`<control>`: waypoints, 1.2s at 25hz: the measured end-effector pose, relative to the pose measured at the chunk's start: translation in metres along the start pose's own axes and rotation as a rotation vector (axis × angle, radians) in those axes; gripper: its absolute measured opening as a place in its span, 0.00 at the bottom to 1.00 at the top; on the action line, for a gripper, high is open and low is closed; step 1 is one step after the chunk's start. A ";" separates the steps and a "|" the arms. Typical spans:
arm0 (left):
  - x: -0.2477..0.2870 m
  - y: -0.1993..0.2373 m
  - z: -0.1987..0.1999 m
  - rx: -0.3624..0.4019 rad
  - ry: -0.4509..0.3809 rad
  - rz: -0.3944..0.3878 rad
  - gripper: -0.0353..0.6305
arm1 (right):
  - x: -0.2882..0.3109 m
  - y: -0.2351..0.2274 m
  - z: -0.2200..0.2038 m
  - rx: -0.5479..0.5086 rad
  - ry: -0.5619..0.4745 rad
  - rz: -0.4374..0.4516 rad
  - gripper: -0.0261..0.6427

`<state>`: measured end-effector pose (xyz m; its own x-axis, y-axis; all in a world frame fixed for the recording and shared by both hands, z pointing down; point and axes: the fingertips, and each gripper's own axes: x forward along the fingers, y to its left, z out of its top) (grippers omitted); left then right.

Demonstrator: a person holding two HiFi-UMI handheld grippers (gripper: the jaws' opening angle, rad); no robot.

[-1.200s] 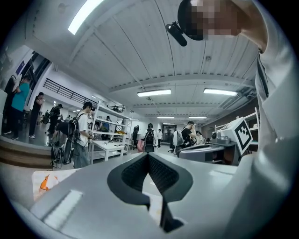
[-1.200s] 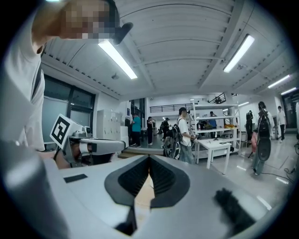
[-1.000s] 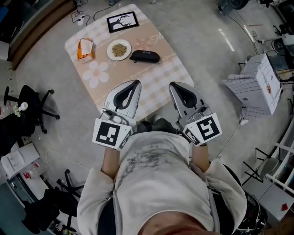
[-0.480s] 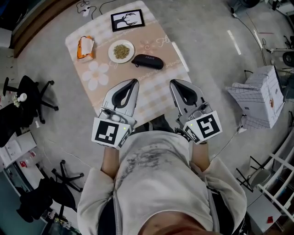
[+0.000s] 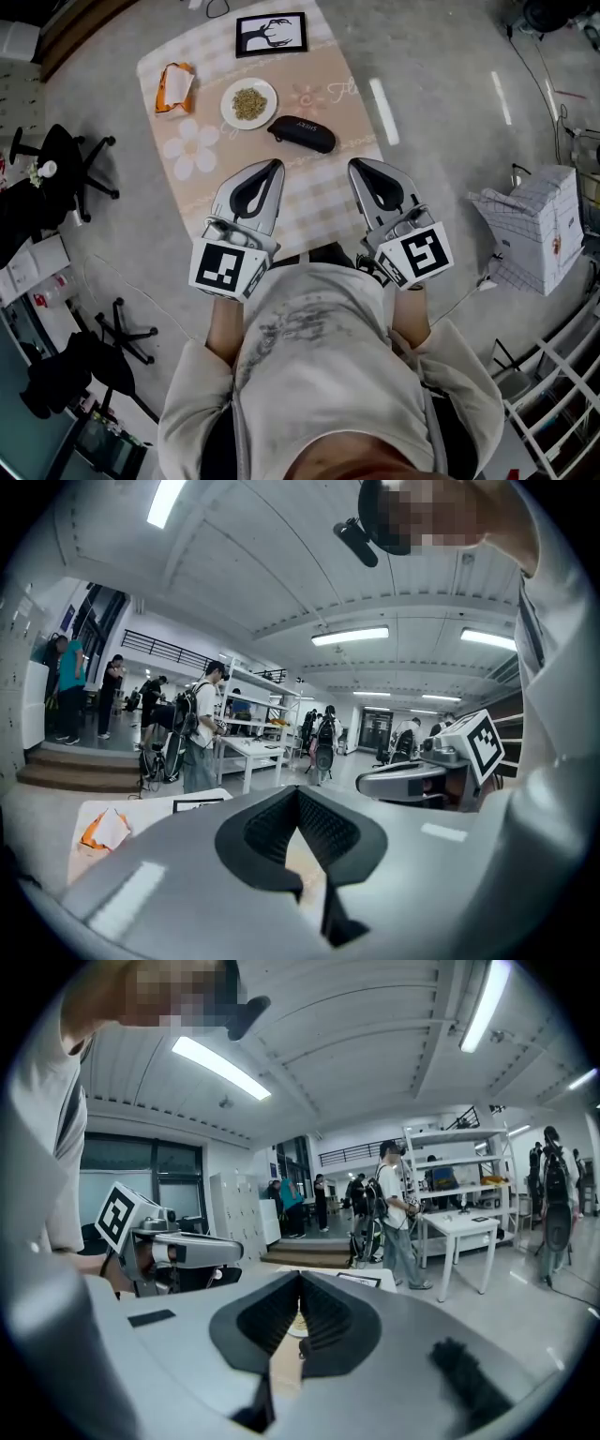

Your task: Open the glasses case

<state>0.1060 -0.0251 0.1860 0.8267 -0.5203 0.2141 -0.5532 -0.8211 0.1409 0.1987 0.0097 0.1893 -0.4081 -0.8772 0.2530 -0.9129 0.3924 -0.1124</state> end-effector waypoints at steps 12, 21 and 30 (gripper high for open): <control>0.041 0.006 -0.030 -0.037 0.078 0.102 0.06 | 0.028 -0.051 -0.040 0.010 0.090 0.095 0.06; 0.057 0.016 -0.061 -0.061 0.116 0.108 0.06 | 0.046 -0.065 -0.068 0.002 0.137 0.090 0.06; 0.068 0.028 -0.091 -0.102 0.167 0.091 0.06 | 0.059 -0.074 -0.099 -0.003 0.186 0.054 0.06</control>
<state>0.1377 -0.0619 0.2927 0.7489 -0.5381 0.3869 -0.6394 -0.7401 0.2084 0.2423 -0.0436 0.3074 -0.4492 -0.7884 0.4204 -0.8895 0.4388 -0.1275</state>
